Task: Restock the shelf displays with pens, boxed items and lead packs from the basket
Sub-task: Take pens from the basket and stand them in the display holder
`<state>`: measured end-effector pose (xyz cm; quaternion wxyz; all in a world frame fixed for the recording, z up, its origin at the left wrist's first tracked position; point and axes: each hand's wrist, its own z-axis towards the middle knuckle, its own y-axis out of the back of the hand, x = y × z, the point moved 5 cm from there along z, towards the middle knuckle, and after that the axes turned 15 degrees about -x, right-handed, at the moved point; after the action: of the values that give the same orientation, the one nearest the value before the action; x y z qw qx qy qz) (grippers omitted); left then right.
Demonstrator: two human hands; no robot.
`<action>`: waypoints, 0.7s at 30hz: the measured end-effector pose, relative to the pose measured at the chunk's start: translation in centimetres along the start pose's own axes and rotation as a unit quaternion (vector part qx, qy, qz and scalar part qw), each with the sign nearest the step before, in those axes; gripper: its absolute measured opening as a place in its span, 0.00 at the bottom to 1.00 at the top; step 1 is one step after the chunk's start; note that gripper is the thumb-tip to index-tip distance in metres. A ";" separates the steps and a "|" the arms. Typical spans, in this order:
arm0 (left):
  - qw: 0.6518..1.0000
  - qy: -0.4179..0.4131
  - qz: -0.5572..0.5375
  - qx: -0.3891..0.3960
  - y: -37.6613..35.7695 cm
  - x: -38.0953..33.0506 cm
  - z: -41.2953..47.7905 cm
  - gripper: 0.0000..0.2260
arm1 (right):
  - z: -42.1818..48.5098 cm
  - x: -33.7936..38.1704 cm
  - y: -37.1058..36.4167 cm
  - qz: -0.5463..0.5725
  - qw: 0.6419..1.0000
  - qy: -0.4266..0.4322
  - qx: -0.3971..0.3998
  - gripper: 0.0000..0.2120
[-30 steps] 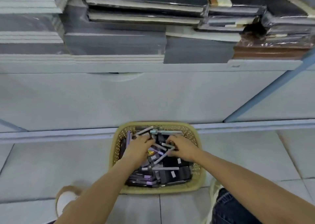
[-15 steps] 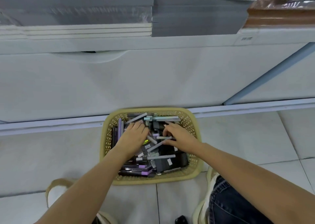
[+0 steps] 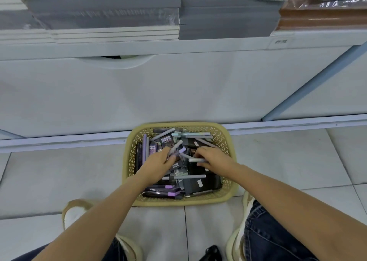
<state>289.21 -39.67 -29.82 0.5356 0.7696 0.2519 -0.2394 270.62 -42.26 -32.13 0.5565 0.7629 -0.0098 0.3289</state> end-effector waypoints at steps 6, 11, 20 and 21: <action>0.988 -0.045 0.038 -0.145 2.2 -0.9 0.3 0.13 | 0.8 0.8 2.2 0.092 0.993 -0.022 0.073 0.09; 0.999 -0.045 0.010 0.013 0.4 -0.9 -0.1 0.13 | 1.6 2.5 3.3 0.226 0.967 -0.075 0.093 0.02; 0.979 0.066 -0.190 -0.021 0.2 2.5 -2.0 0.08 | 0.2 1.6 1.3 0.186 0.974 -0.124 0.022 0.10; 0.978 0.070 -0.196 -0.021 0.2 2.8 -2.1 0.08 | -0.5 1.4 0.3 0.125 0.984 -0.107 0.062 0.13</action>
<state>291.66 -37.37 -30.88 0.4754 0.7088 0.4394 -0.2802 271.34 -41.43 -31.10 0.4587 0.8193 -0.1446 0.3121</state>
